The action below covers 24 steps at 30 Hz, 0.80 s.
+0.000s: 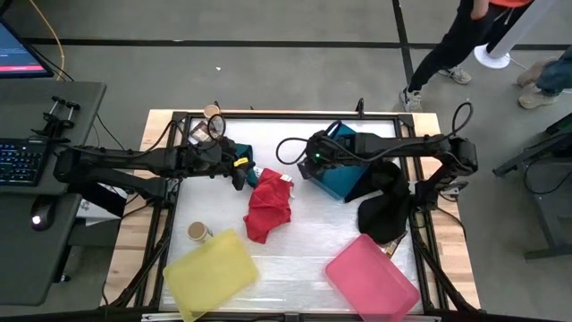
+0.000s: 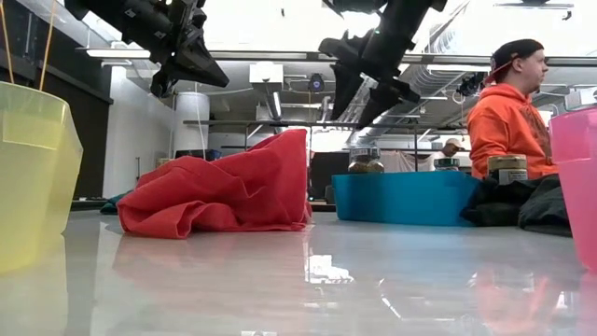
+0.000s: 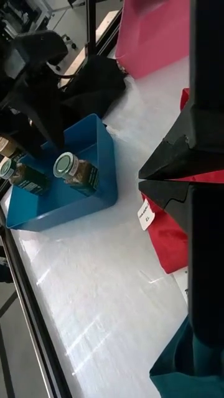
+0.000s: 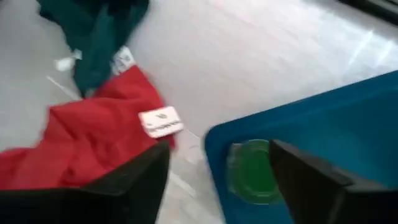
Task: Sort spices by type
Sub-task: Put the green seasoning bottle into the blue bin
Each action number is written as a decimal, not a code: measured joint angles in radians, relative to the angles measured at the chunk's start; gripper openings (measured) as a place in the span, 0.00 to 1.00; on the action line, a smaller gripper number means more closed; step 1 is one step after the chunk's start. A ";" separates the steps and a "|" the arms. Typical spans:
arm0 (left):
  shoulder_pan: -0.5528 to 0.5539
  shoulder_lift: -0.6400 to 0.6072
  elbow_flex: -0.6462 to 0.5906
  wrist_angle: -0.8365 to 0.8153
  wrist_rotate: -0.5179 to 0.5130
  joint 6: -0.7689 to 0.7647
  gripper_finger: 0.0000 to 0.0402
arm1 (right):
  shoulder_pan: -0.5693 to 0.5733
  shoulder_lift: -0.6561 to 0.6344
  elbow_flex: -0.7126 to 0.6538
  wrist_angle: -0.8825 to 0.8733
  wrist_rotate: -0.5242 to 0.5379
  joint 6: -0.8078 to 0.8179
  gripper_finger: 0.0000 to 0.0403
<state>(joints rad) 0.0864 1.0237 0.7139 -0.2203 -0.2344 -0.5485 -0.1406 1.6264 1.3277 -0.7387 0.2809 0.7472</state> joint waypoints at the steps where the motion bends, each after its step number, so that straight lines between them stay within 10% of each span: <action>1: 0.000 0.000 0.000 0.000 0.000 0.000 0.00 | -0.004 0.000 0.000 -0.021 0.007 -0.005 0.72; 9: 0.000 0.000 0.000 0.000 0.000 -0.001 0.00 | -0.017 0.023 0.000 -0.141 0.055 0.071 0.92; 24: 0.000 0.000 0.000 0.000 0.000 -0.024 0.00 | -0.017 0.141 0.000 -0.108 0.009 0.129 0.93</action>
<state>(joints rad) 0.0864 1.0237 0.7139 -0.2205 -0.2340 -0.5724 -0.1574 1.7678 1.3277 -0.8467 0.2897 0.8757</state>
